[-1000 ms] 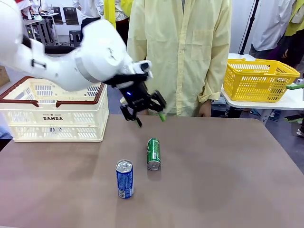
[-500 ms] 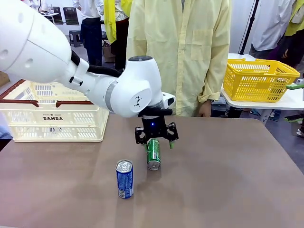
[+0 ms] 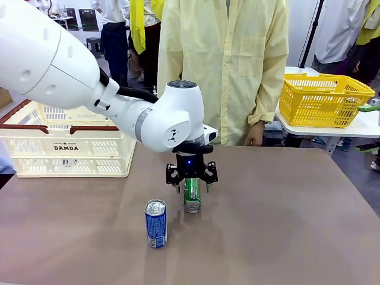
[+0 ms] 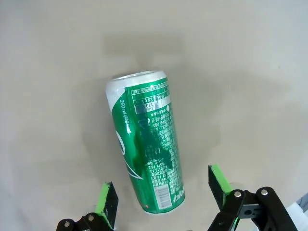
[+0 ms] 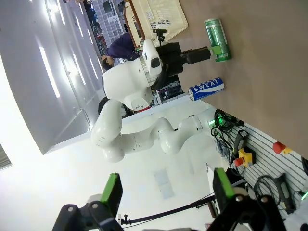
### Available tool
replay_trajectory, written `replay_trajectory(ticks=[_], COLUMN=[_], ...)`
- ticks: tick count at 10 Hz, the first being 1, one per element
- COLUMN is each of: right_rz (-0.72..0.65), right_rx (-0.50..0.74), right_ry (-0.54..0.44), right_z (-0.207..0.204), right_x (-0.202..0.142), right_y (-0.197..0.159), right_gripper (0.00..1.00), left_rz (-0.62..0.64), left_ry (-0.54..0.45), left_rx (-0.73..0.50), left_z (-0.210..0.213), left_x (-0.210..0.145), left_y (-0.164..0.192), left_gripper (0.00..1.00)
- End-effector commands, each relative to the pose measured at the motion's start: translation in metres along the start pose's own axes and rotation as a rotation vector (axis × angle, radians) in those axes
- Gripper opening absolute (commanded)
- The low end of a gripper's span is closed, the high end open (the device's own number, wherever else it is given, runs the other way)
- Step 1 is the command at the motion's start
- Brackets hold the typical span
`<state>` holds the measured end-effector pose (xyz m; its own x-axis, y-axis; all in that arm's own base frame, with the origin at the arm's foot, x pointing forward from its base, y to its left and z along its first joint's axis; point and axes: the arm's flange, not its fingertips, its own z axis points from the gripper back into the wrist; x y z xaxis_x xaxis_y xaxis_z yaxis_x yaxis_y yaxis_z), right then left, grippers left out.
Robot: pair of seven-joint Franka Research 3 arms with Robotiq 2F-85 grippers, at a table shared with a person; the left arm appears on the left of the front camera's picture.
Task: Place the drinks into the Shopping basket.
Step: Pick up one drink and place it into the Shopping basket.
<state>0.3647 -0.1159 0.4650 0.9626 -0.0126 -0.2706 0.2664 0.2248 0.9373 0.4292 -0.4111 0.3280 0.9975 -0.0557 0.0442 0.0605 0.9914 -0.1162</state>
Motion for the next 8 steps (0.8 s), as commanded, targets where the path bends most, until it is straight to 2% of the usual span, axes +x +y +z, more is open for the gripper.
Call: replay_trajectory(ticks=[1,5,7,8], right_rz=[-0.006,-0.006,-0.006,-0.006], right_rx=[-0.002,-0.002,-0.002,-0.002], right_ry=[0.011,0.011,0.011,0.011], right_z=[0.002,0.002,0.002,0.002], right_x=[-0.002,-0.002,-0.002,-0.002], right_y=[0.003,0.003,0.003,0.003], right_gripper=[1.00,1.00,1.00,1.00], left_rz=[-0.014,-0.036,-0.061,-0.067], left_ry=[0.003,0.001,-0.012,-0.017], left_rx=[0.051,0.070,0.082,0.087], left_z=[-0.009,-0.035,-0.037,-0.038], left_x=[0.012,0.024,0.025,0.026], left_y=[-0.002,-0.002,-0.005,-0.005], left_gripper=[1.00,1.00,0.00,0.00])
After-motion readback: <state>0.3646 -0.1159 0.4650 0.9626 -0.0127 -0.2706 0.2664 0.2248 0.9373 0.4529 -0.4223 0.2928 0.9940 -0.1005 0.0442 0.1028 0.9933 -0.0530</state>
